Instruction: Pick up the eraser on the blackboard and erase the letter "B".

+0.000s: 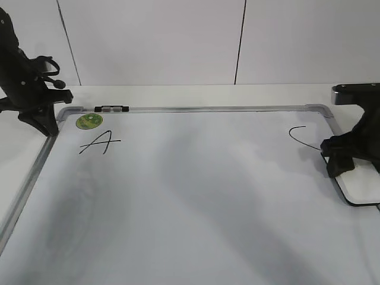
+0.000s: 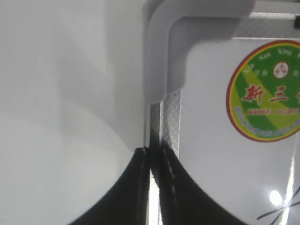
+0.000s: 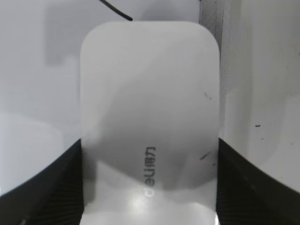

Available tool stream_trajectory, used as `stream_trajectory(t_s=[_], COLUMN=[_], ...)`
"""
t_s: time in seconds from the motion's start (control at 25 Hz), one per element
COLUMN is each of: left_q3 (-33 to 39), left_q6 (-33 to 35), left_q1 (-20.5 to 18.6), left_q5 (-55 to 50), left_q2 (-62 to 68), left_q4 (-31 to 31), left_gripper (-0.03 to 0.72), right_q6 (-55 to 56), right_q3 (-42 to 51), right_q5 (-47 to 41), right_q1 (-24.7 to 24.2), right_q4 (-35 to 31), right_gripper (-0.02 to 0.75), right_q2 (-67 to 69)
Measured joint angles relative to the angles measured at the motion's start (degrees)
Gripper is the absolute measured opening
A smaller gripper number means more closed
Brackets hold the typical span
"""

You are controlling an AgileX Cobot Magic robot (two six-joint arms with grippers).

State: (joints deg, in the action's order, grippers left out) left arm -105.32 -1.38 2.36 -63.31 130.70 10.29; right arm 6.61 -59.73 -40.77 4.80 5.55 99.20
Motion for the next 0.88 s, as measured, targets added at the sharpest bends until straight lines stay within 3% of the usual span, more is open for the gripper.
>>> stream_trajectory(t_s=[0.88], left_q3=[0.0], left_q6=[0.0], left_q1=[0.0], left_q5=[-0.1], left_q2=[0.0], left_q4=[0.0], left_gripper=[0.022], right_q6=[0.6], right_q3=[0.0], right_q5=[0.5], right_q1=[0.0], right_q4=[0.2], right_gripper=[0.552], right_q2=[0.0])
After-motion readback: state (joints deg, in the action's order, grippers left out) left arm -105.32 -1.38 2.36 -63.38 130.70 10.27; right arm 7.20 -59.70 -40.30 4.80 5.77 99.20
